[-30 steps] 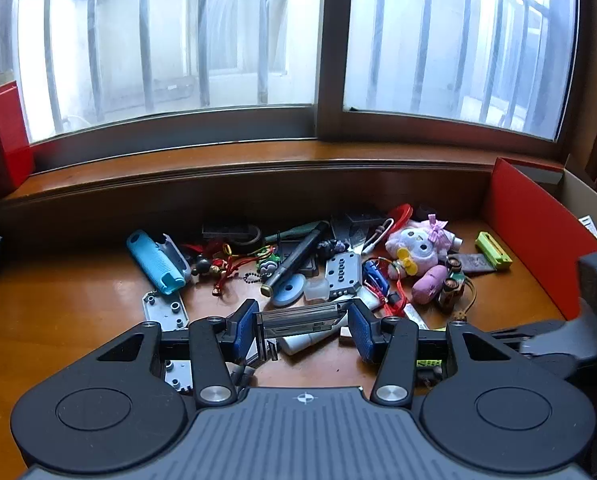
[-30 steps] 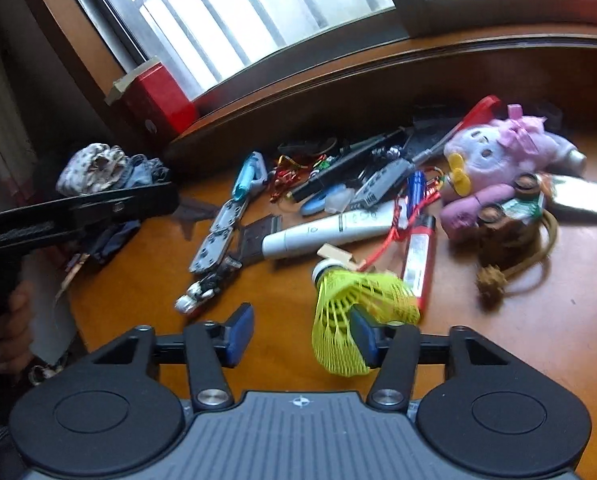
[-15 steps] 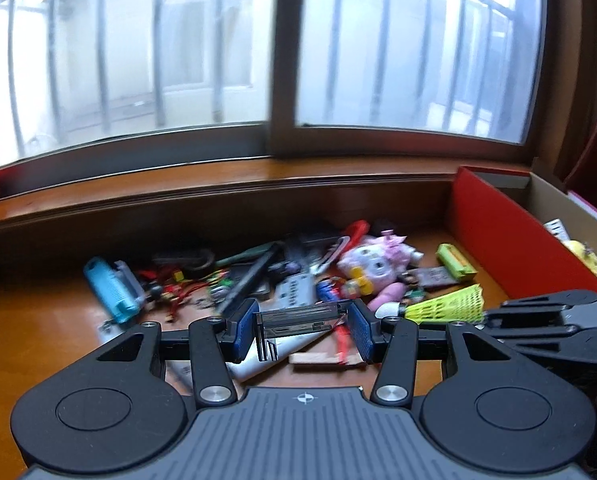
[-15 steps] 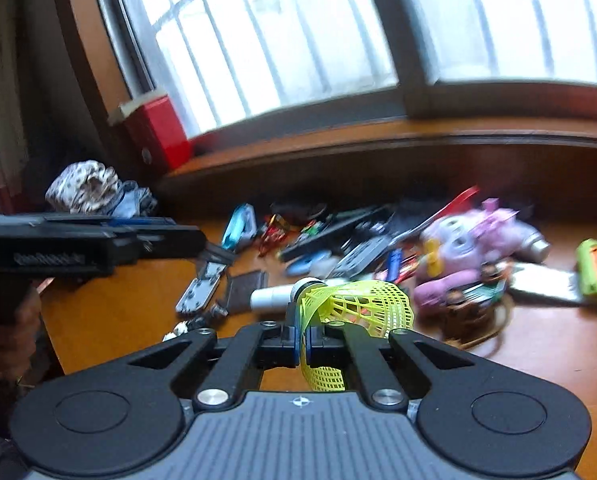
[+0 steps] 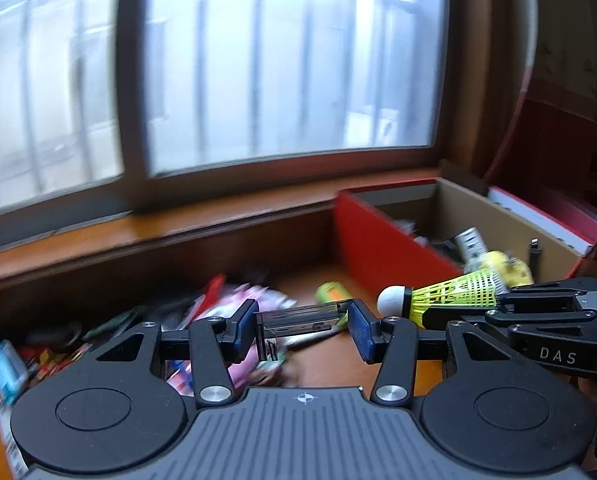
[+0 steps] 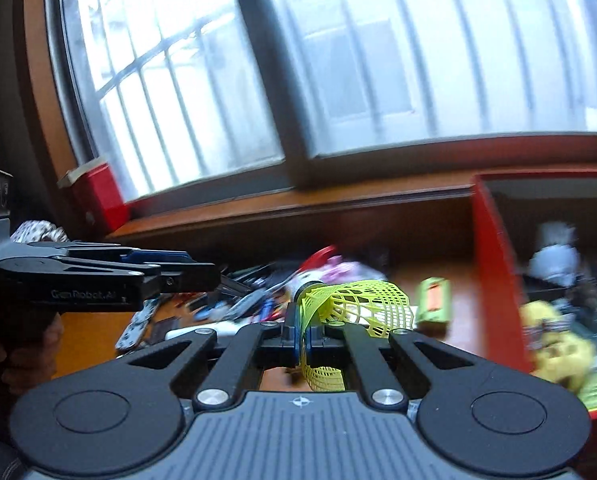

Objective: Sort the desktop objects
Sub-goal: 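Lower the shuttlecock into the box with the right gripper while the left gripper drops the case in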

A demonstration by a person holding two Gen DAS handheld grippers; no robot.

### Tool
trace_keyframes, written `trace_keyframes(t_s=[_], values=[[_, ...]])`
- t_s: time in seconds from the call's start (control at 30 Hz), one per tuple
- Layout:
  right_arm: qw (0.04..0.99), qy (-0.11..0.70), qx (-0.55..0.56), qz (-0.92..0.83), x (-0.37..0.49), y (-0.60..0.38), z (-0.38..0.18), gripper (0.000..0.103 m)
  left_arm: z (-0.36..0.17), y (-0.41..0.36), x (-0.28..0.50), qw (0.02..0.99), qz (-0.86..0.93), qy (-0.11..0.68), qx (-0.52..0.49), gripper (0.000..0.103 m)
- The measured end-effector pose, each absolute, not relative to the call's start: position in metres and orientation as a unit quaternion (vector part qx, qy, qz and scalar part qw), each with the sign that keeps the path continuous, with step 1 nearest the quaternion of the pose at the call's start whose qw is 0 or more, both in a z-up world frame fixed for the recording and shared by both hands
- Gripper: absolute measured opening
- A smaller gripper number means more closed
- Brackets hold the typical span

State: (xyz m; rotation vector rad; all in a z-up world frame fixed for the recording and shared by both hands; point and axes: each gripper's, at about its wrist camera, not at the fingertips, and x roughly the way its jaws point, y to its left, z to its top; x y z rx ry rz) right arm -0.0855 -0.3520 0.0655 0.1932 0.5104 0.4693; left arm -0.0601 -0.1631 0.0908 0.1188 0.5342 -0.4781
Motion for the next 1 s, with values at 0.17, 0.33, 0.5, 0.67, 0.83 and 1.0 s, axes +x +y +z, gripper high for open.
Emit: trace_keyframes(t_s=[0.17, 0.33, 0.5, 0.67, 0.83, 1.0], values=[[0.946, 0.228, 0.099, 0.208, -0.088, -0.397, 0.070, 0.003, 0.099, -0.219, -0.044, 0.930, -0.269, 0.239, 0.079, 0.049], [0.953, 0.214, 0.104, 0.186, -0.082, -0.441, 0.073, 0.003, 0.104, -0.274, -0.020, 0.923, -0.299, 0.227, 0.087, 0.049], [0.960, 0.202, 0.108, 0.159, -0.067, -0.483, 0.075, 0.003, 0.104, -0.322, 0.007, 0.914, -0.322, 0.228, 0.093, 0.049], [0.963, 0.202, 0.118, 0.134, -0.048, -0.518, 0.069, 0.003, 0.094, -0.361, 0.032, 0.904, -0.336, 0.243, 0.104, 0.049], [0.962, 0.213, 0.138, 0.104, -0.027, -0.549, 0.055, 0.004, 0.082, -0.396, 0.056, 0.894, -0.347, 0.259, 0.116, 0.050], [0.956, 0.230, 0.167, 0.071, -0.008, -0.573, 0.041, 0.014, 0.068, -0.411, 0.069, 0.890, -0.347, 0.272, 0.121, 0.055]])
